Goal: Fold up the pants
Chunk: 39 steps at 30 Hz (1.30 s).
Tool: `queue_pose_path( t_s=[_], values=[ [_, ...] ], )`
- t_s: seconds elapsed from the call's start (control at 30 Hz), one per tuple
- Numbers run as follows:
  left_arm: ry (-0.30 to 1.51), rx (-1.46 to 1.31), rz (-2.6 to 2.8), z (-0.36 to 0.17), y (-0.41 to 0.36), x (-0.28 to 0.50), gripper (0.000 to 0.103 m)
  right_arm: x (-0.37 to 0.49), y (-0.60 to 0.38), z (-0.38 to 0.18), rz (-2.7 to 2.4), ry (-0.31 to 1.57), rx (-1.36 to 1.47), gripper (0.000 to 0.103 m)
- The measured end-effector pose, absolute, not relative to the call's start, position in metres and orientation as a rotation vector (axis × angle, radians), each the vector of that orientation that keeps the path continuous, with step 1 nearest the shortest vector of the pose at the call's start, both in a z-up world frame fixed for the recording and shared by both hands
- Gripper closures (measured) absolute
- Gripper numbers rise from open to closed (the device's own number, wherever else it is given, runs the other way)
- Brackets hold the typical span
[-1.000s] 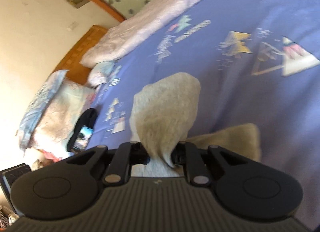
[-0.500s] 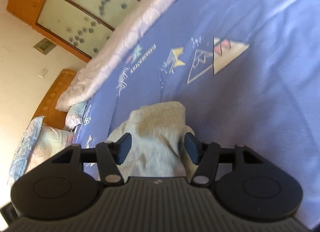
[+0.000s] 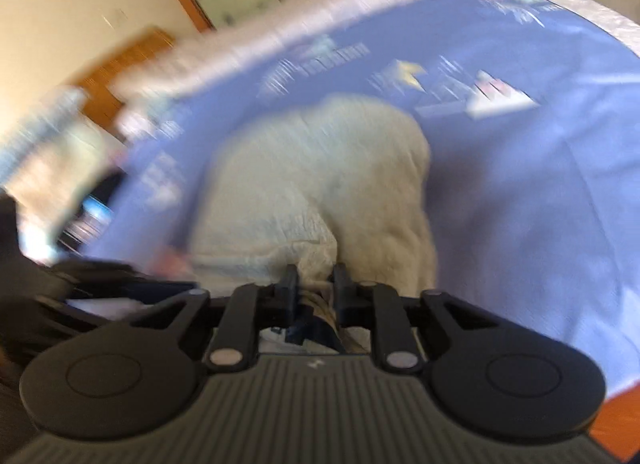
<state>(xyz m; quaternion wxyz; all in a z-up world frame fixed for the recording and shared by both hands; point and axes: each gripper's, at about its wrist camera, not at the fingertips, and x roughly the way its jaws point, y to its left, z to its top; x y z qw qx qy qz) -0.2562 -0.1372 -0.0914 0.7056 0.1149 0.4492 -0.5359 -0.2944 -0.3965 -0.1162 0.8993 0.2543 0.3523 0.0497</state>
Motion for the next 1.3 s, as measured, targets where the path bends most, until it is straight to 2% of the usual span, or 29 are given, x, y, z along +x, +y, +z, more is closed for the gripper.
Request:
queue_pose_path(
  t_s=[0.1,0.2,0.27,0.4,0.47,0.53,0.67,1.3],
  values=[
    [0.995,0.362,-1.191,-0.098,-0.144,-0.269,0.097,-0.294,-0.414,-0.127,0.099,0.718,0.647,0.083],
    [0.945,0.344,-1.176,-0.088,-0.140,-0.268,0.095,-0.292,-0.415,-0.125,0.102,0.721,0.640,0.082],
    [0.912,0.322,-1.159,-0.076,-0.136,-0.265,0.081,-0.292,-0.415,-0.122,0.104,0.722,0.638,0.080],
    [0.869,0.294,-1.113,-0.059,-0.129,-0.256,0.075,-0.302,-0.417,-0.111,0.109,0.679,0.681,0.069],
    [0.851,0.287,-1.066,-0.054,-0.132,-0.249,0.067,-0.305,-0.419,-0.103,0.088,0.658,0.669,0.068],
    [0.840,0.274,-1.032,-0.048,-0.133,-0.242,0.065,-0.306,-0.421,-0.097,0.064,0.633,0.656,0.068],
    [0.823,0.258,-0.925,-0.040,-0.140,-0.229,0.055,-0.303,-0.426,-0.091,0.037,0.601,0.654,0.068],
    [0.836,0.350,-0.752,-0.070,-0.164,-0.217,0.051,-0.286,-0.393,-0.105,0.015,0.674,0.544,0.068]
  ],
)
